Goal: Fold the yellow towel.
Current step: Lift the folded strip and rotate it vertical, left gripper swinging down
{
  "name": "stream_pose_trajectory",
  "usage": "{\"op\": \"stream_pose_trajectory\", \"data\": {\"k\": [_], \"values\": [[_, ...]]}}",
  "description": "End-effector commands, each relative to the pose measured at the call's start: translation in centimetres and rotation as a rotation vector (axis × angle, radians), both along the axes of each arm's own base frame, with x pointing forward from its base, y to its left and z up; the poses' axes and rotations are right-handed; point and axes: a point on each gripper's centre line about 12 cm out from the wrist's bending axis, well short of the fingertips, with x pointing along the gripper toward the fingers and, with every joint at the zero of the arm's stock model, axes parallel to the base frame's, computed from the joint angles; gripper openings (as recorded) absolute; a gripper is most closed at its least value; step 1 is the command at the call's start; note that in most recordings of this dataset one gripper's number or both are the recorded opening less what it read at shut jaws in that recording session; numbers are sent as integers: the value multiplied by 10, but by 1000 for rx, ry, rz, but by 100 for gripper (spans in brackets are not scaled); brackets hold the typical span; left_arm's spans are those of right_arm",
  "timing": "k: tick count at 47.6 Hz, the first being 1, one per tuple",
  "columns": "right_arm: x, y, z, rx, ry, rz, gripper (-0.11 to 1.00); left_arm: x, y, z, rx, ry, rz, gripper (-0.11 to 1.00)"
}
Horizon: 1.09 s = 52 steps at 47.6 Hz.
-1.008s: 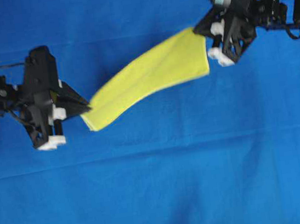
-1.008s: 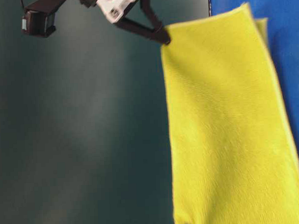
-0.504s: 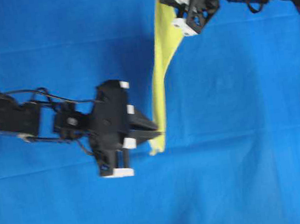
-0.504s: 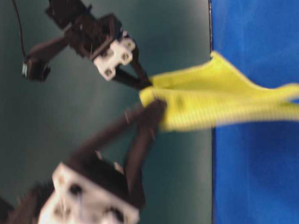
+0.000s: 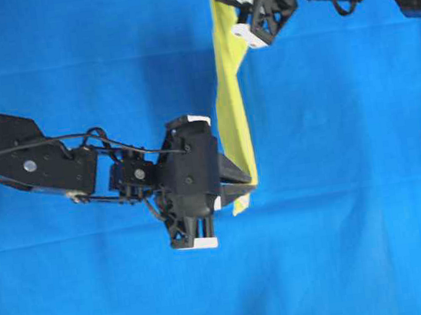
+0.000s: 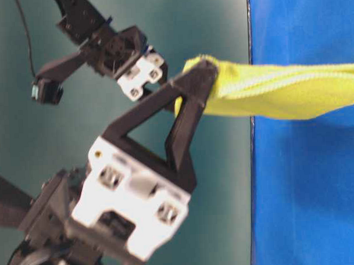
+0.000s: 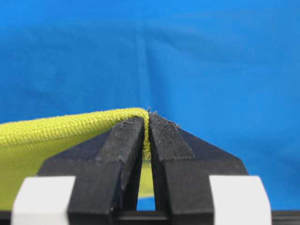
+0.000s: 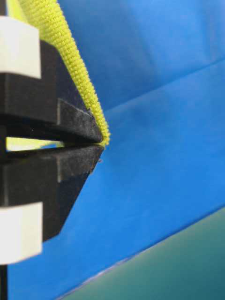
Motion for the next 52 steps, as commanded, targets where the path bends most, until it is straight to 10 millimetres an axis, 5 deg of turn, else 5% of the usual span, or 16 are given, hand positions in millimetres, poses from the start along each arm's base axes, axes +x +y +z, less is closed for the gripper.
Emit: {"op": "stream_pose_trajectory", "data": {"k": [1, 13, 23, 29, 40, 52], "values": [[-20, -10, 14, -18, -34, -45, 2, 13, -3, 15, -9, -68, -3, 2], [-71, 3, 8, -6, -26, -93, 2, 64, -8, 8, 8, -125, -4, 2], [-82, 9, 1, 8, 9, -100, 2, 84, -9, -6, 32, -127, -10, 2], [-67, 1, -16, 25, 32, -89, 2, 72, -8, -22, 26, -98, -6, 2], [-7, -10, -39, 16, -10, -3, 2, 26, -4, -50, -49, -87, 22, 2], [38, -9, -44, -9, -10, 65, 2, -12, -5, -66, -111, -62, 35, 2]]}}
